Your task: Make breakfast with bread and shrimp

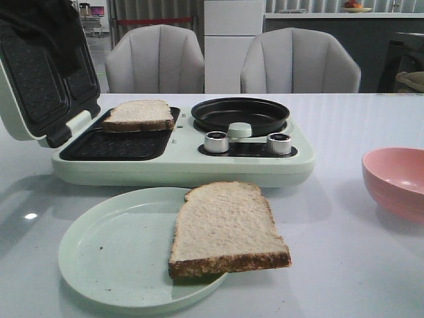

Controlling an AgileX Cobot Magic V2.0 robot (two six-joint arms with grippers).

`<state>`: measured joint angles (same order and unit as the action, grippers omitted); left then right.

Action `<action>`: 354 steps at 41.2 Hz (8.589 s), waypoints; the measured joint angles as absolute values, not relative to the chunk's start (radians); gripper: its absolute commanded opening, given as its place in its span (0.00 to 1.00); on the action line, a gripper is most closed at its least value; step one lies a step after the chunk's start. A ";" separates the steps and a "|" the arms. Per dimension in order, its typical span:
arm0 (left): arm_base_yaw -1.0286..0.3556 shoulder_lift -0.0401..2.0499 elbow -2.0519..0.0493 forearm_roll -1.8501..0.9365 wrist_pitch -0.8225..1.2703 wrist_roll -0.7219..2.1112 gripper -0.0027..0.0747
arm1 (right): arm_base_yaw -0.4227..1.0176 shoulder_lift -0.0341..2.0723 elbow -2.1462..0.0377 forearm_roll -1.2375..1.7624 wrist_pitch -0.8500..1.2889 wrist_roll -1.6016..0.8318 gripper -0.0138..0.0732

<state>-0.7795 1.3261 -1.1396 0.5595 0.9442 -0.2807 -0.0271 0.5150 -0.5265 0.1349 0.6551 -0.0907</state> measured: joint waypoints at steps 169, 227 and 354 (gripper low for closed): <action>-0.784 0.633 -0.742 0.086 0.792 -0.162 0.57 | 0.432 2.131 -1.498 1.588 0.665 -0.892 0.77; -0.784 0.633 -0.716 0.086 0.794 -0.162 0.57 | 0.353 0.797 -0.839 0.156 0.940 -0.112 0.73; 0.198 1.780 -1.589 -0.814 0.899 0.455 0.16 | 0.353 0.405 -0.630 0.155 0.953 -0.108 0.73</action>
